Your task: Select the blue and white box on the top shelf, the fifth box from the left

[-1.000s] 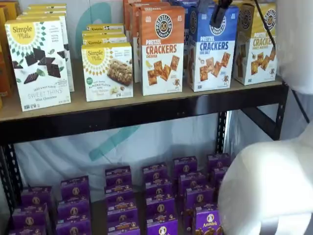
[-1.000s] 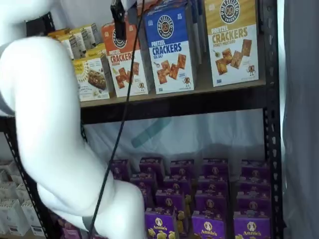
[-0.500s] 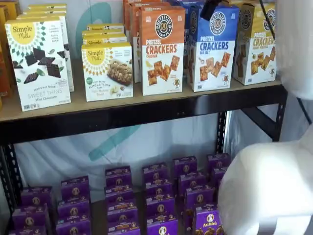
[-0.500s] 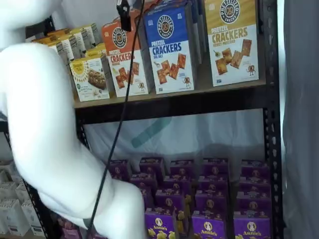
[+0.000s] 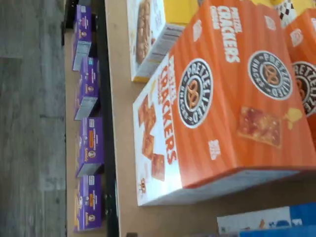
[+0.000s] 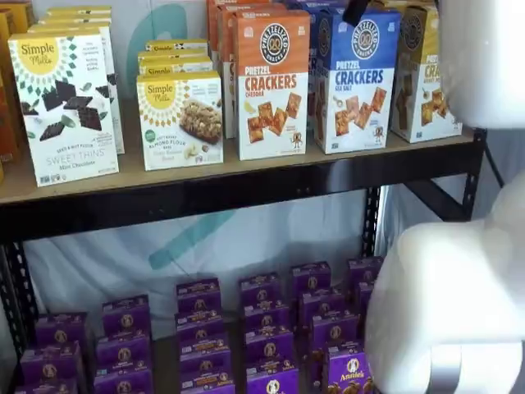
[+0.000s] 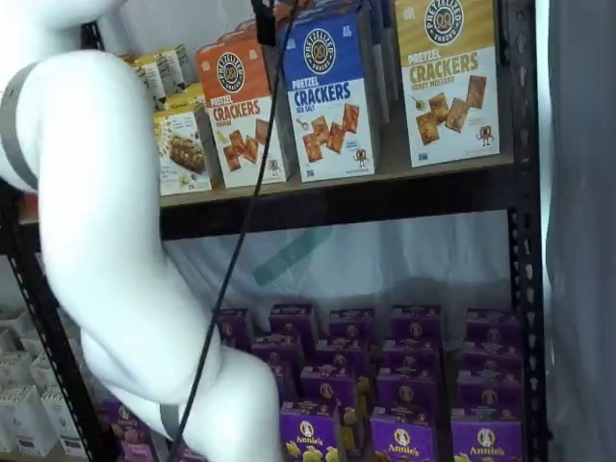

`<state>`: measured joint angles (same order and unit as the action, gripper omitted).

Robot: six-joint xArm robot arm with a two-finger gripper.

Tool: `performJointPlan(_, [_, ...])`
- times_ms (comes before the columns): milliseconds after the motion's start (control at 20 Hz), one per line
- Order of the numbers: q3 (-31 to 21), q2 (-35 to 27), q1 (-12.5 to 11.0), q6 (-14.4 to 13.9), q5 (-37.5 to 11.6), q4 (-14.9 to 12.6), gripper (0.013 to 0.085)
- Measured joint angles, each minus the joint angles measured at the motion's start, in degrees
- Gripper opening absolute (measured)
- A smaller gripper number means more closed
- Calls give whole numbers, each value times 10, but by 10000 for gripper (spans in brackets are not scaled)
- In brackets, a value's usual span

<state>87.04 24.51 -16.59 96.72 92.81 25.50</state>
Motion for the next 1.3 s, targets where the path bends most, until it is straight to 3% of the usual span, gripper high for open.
performJointPlan(400, [23, -35, -7, 17, -8, -10, 850])
performJointPlan(1300, [54, -92, 21, 20, -17, -69, 850])
